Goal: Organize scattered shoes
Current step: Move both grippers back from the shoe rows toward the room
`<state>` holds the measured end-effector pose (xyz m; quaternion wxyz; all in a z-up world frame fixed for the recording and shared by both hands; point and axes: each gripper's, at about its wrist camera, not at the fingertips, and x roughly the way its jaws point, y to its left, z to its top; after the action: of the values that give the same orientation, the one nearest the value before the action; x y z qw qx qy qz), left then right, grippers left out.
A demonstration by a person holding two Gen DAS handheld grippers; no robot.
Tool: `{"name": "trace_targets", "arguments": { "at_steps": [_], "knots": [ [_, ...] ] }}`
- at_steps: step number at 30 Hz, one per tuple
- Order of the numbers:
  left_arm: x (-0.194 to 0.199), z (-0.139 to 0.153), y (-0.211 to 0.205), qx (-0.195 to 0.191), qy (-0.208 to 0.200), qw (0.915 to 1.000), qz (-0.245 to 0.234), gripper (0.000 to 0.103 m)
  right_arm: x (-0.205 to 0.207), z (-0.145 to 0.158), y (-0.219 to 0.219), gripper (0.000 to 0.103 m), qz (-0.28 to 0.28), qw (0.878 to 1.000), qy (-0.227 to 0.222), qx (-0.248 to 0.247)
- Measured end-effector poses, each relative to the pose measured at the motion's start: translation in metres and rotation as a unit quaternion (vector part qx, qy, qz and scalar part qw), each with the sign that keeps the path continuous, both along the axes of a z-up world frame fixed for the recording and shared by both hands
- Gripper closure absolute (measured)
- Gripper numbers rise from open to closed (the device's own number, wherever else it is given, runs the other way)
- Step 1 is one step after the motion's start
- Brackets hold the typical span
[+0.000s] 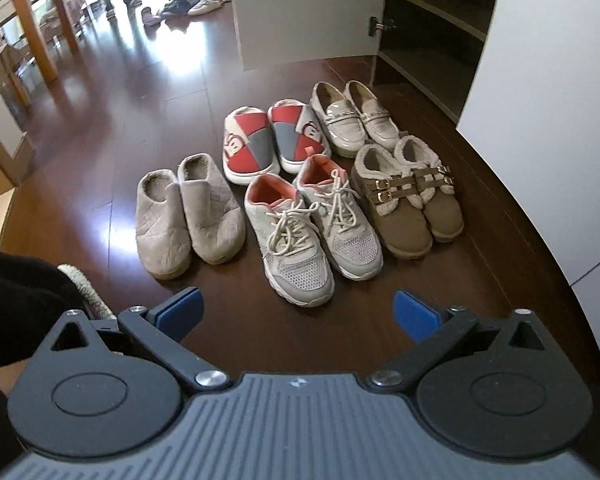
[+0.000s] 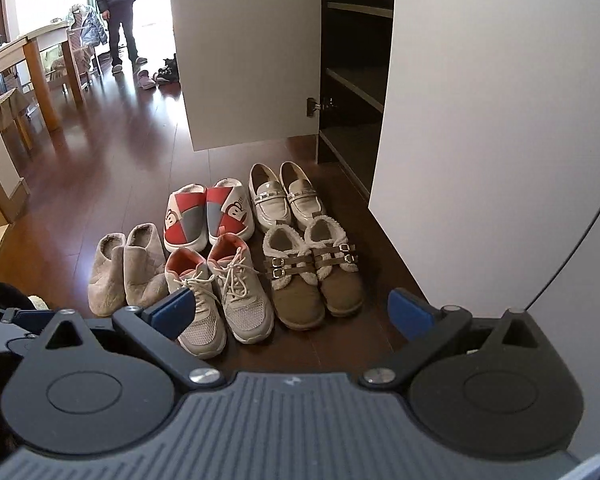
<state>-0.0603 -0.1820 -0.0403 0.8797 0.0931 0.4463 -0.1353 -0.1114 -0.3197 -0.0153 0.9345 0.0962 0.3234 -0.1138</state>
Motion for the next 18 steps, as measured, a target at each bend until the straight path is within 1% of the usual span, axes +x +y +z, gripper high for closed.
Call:
{"name": "trace_targets", "arguments": {
  "at_steps": [2, 7, 15, 18],
  "knots": [
    [0.000, 0.005, 0.002, -0.002, 0.002, 0.9999, 0.011, 0.001, 0.001, 0.001, 0.001, 0.001, 0.011, 1.000, 0.001, 0.004],
    [0.001, 0.006, 0.006, -0.004, 0.016, 0.9997, 0.019, 0.001, 0.009, 0.002, 0.005, 0.002, 0.034, 0.999, 0.004, 0.003],
    [0.007, -0.001, 0.010, -0.002, 0.035, 0.9991, 0.022, 0.001, 0.020, 0.001, 0.008, 0.001, 0.038, 0.999, 0.011, 0.002],
    [0.010, -0.001, 0.014, -0.009, 0.037, 0.9990, 0.026, 0.001, 0.026, 0.004, 0.009, 0.002, 0.028, 1.000, 0.009, 0.000]
  ]
}}
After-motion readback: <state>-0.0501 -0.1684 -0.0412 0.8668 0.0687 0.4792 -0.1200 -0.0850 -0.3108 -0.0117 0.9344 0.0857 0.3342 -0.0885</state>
